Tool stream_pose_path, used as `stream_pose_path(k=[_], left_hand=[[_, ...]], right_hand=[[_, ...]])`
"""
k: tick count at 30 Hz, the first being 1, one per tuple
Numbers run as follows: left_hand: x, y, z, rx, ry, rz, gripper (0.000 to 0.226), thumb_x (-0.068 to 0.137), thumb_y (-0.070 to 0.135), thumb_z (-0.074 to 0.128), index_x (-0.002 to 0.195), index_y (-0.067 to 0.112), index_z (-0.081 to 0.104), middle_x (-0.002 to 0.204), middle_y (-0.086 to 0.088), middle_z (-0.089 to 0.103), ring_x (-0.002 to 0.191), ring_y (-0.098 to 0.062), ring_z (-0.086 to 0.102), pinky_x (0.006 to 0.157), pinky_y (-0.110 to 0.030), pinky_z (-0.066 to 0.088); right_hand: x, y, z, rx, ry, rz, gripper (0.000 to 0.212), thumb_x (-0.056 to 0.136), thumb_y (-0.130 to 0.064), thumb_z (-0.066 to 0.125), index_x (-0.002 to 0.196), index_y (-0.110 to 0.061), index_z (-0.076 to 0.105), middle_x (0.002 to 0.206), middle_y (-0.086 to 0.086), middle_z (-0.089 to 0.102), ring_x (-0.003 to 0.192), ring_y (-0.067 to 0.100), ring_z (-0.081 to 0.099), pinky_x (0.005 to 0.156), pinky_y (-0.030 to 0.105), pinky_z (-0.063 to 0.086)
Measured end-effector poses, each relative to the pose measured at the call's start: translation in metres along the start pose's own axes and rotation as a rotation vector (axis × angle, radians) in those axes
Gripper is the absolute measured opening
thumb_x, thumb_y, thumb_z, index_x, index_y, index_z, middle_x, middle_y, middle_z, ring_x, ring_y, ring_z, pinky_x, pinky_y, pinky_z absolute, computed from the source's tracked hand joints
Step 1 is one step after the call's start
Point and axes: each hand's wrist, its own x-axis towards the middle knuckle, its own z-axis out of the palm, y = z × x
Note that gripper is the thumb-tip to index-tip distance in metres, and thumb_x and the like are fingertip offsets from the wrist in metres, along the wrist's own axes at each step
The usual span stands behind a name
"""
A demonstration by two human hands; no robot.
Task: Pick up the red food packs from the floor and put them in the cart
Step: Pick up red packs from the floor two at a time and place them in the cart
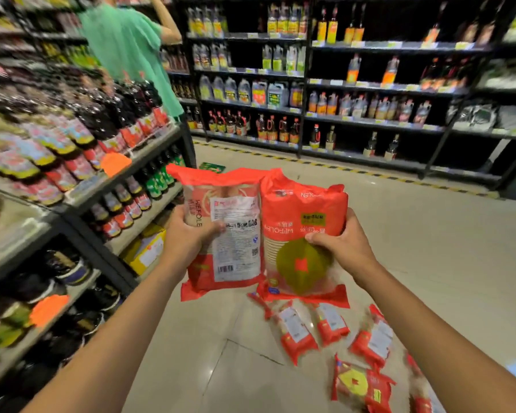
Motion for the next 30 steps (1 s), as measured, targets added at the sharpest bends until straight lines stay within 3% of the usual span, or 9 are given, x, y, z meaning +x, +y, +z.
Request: stream_pose_path(k=[3, 9, 14, 16, 19, 24, 30], left_hand=[[-0.034, -0.004, -0.033, -0.017, 0.118, -0.040, 0.072, 0.052, 0.037, 0.096, 0.114, 0.026, 0.061, 0.110, -0.001, 0.077, 0.100, -0.024, 0.075, 0.091, -0.054, 0.059], [-0.132, -0.029, -0.119, 0.008, 0.437, -0.123, 0.064, 0.066, 0.016, 0.095, 0.118, 0.015, 0.056, 0.108, -0.001, 0.072, 0.100, -0.020, 0.071, 0.076, -0.031, 0.055], [-0.252, -0.048, -0.200, 0.030, 0.747, -0.242, 0.091, 0.049, 0.038, 0.095, 0.128, 0.017, 0.056, 0.119, -0.001, 0.072, 0.104, -0.020, 0.072, 0.090, -0.043, 0.059], [-0.300, -0.050, -0.225, 0.025, 0.849, -0.263, 0.089, 0.049, 0.035, 0.094, 0.127, 0.015, 0.055, 0.118, -0.003, 0.073, 0.104, -0.022, 0.072, 0.090, -0.043, 0.059], [-0.369, -0.049, -0.258, 0.029, 0.998, -0.295, 0.088, 0.049, 0.036, 0.093, 0.126, 0.017, 0.055, 0.115, -0.001, 0.073, 0.102, -0.023, 0.072, 0.089, -0.045, 0.059], [-0.470, -0.056, -0.306, 0.035, 1.175, -0.329, 0.076, 0.060, 0.033, 0.093, 0.124, 0.020, 0.055, 0.116, 0.001, 0.071, 0.104, -0.021, 0.070, 0.090, -0.047, 0.059], [-0.582, -0.075, -0.360, -0.006, 1.331, -0.312, 0.065, 0.072, 0.022, 0.091, 0.126, 0.015, 0.055, 0.115, 0.001, 0.071, 0.101, -0.018, 0.070, 0.073, -0.029, 0.054]], right_hand=[[-0.004, -0.008, 0.019, 0.003, -0.131, -0.032, 0.081, 0.067, -0.023, 0.095, 0.132, -0.027, 0.047, 0.116, -0.006, 0.067, 0.104, 0.016, 0.068, 0.087, 0.037, 0.058], [-0.037, -0.010, 0.109, 0.018, -0.446, -0.073, 0.092, 0.047, -0.037, 0.092, 0.129, -0.025, 0.052, 0.113, -0.003, 0.071, 0.101, 0.018, 0.071, 0.093, 0.049, 0.059], [-0.107, -0.013, 0.197, 0.023, -0.769, -0.091, 0.090, 0.047, -0.034, 0.092, 0.129, -0.026, 0.055, 0.116, -0.003, 0.072, 0.103, 0.018, 0.072, 0.092, 0.049, 0.060], [-0.141, -0.020, 0.228, 0.009, -0.873, -0.112, 0.086, 0.047, -0.035, 0.092, 0.125, -0.028, 0.055, 0.114, -0.004, 0.073, 0.102, 0.018, 0.072, 0.092, 0.050, 0.060], [-0.197, -0.031, 0.267, -0.001, -1.020, -0.162, 0.076, 0.061, -0.023, 0.094, 0.125, -0.027, 0.054, 0.114, -0.003, 0.071, 0.102, 0.018, 0.071, 0.092, 0.050, 0.060], [-0.293, -0.047, 0.318, 0.007, -1.219, -0.209, 0.076, 0.070, -0.016, 0.093, 0.133, -0.025, 0.051, 0.118, -0.003, 0.069, 0.107, 0.020, 0.069, 0.090, 0.045, 0.059], [-0.420, -0.056, 0.363, 0.020, -1.381, -0.247, 0.074, 0.075, -0.014, 0.090, 0.135, -0.025, 0.049, 0.116, -0.006, 0.068, 0.104, 0.012, 0.067, 0.072, 0.026, 0.054]])
